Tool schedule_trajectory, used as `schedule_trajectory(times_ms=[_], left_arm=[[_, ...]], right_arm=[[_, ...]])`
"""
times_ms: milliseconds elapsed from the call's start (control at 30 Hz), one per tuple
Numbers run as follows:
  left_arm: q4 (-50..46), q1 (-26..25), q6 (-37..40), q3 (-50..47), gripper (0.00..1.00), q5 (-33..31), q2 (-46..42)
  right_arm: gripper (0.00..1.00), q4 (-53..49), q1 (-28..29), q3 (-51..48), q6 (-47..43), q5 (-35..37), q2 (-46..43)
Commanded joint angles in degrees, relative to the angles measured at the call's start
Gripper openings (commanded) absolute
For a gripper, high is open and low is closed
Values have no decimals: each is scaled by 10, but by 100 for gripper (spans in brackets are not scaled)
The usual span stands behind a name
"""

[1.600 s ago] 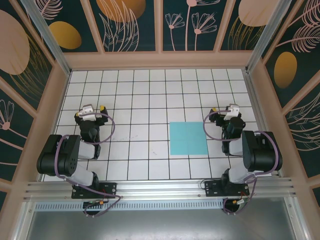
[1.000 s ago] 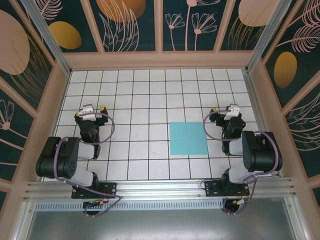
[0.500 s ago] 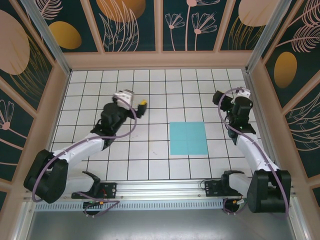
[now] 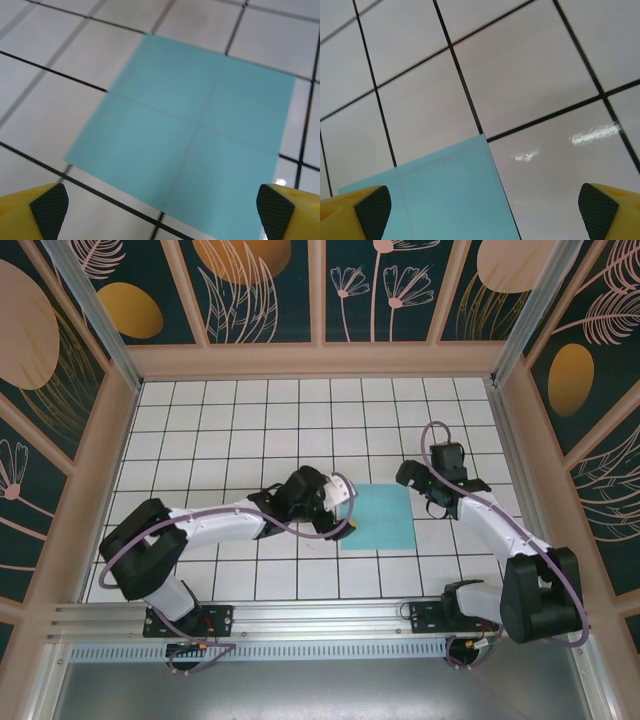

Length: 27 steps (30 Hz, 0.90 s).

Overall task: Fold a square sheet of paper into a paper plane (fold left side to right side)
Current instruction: Pick up the square sheet of paper from the center of the table.

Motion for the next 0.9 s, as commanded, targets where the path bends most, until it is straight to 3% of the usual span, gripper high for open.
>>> schedule_trajectory(times_ms=[0, 267, 867], left_arm=[[-58, -9, 28, 38, 98, 33, 32], [-105, -31, 45, 106, 98, 71, 120], [-127, -34, 45, 95, 99, 79, 162]], right_arm=[[99, -31, 22, 14, 17, 22, 30], [99, -28, 64, 39, 14, 43, 107], [99, -54, 109, 49, 26, 18, 154]])
